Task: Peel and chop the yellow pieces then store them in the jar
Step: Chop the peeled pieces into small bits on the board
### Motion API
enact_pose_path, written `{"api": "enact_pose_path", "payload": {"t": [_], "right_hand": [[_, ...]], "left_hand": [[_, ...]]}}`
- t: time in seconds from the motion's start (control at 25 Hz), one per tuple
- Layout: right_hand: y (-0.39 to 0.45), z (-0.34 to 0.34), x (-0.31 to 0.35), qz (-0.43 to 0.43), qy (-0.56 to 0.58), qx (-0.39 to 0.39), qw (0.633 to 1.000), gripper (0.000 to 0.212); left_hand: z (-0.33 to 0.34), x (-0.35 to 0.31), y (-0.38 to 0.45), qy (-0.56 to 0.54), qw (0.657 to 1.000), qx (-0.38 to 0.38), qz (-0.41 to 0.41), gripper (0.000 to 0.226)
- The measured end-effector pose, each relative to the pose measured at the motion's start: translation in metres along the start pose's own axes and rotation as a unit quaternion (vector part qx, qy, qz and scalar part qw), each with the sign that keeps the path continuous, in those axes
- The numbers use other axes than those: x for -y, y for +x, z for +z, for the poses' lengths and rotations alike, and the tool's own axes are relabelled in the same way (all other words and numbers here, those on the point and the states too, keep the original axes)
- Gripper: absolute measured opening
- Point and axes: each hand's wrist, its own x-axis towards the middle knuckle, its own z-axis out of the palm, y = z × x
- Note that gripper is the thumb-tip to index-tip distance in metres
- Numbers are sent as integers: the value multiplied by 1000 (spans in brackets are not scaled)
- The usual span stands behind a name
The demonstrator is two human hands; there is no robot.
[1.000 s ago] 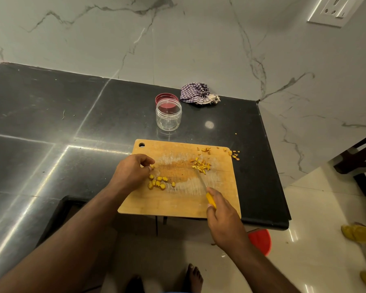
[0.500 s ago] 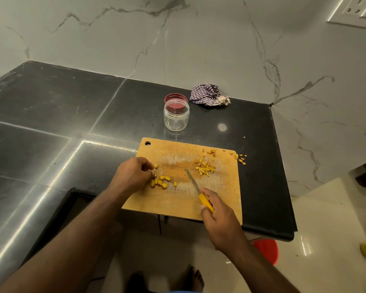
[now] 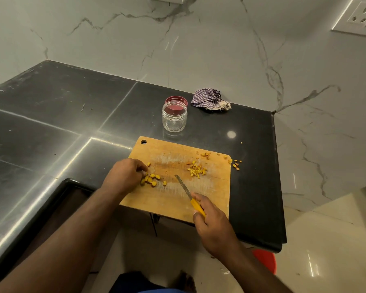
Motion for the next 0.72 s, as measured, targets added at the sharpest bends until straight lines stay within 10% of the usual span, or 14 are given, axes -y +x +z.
{"api": "enact_pose_path", "payload": {"t": [0.72], "right_hand": [[-5, 15, 22, 86, 21, -92, 992, 44]], "left_hand": [[23, -49, 28, -55, 986, 106, 117, 15]]}}
